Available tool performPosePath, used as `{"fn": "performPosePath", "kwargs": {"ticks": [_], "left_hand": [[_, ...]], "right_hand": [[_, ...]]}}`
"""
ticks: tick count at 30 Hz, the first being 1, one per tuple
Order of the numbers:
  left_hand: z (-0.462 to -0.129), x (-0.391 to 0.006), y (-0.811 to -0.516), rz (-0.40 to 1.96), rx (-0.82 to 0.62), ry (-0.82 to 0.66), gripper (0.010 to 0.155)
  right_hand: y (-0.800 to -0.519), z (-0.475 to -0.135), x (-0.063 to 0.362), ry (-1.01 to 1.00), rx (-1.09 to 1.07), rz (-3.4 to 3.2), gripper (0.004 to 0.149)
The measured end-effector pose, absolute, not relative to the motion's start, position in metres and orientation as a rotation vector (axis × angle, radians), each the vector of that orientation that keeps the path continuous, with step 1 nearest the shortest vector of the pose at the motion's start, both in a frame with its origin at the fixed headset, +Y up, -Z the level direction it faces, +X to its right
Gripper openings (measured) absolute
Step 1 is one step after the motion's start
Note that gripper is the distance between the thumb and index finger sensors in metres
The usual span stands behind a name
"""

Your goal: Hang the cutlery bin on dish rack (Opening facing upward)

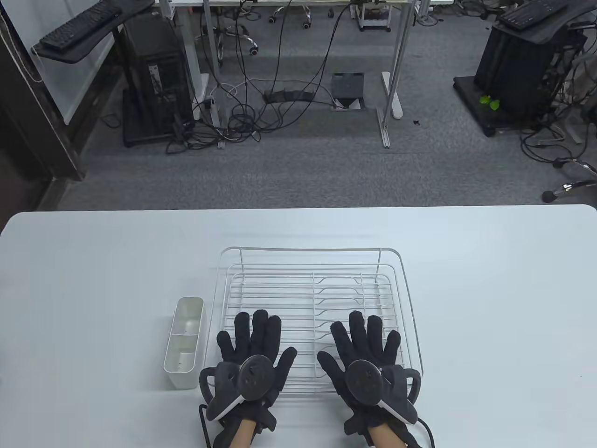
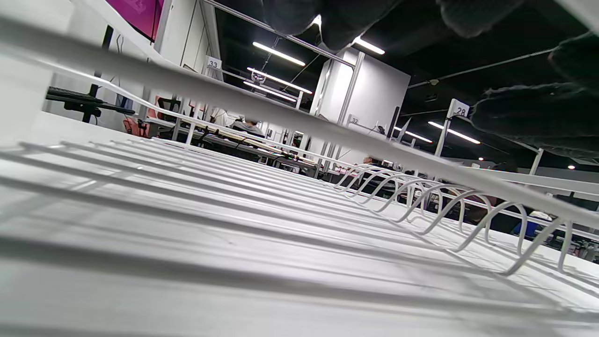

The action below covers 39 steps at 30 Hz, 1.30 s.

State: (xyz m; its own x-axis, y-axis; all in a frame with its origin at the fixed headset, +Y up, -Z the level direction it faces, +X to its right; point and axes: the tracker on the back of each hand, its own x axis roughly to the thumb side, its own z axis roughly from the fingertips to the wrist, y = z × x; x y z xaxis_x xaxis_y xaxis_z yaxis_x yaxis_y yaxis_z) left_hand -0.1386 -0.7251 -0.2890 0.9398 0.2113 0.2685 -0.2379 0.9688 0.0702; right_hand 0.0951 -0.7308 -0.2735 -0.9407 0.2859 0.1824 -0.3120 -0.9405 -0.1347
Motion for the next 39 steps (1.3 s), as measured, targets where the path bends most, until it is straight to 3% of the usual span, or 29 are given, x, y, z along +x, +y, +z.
{"fn": "performPosePath", "kwargs": {"ticks": [39], "left_hand": [[-0.2834,-0.1410,-0.7216,0.286,0.203,-0.270,0.073]], "right_hand": [[-0.7317,-0.2711,0.0953,-0.276,0.243,2.810,0.071]]}}
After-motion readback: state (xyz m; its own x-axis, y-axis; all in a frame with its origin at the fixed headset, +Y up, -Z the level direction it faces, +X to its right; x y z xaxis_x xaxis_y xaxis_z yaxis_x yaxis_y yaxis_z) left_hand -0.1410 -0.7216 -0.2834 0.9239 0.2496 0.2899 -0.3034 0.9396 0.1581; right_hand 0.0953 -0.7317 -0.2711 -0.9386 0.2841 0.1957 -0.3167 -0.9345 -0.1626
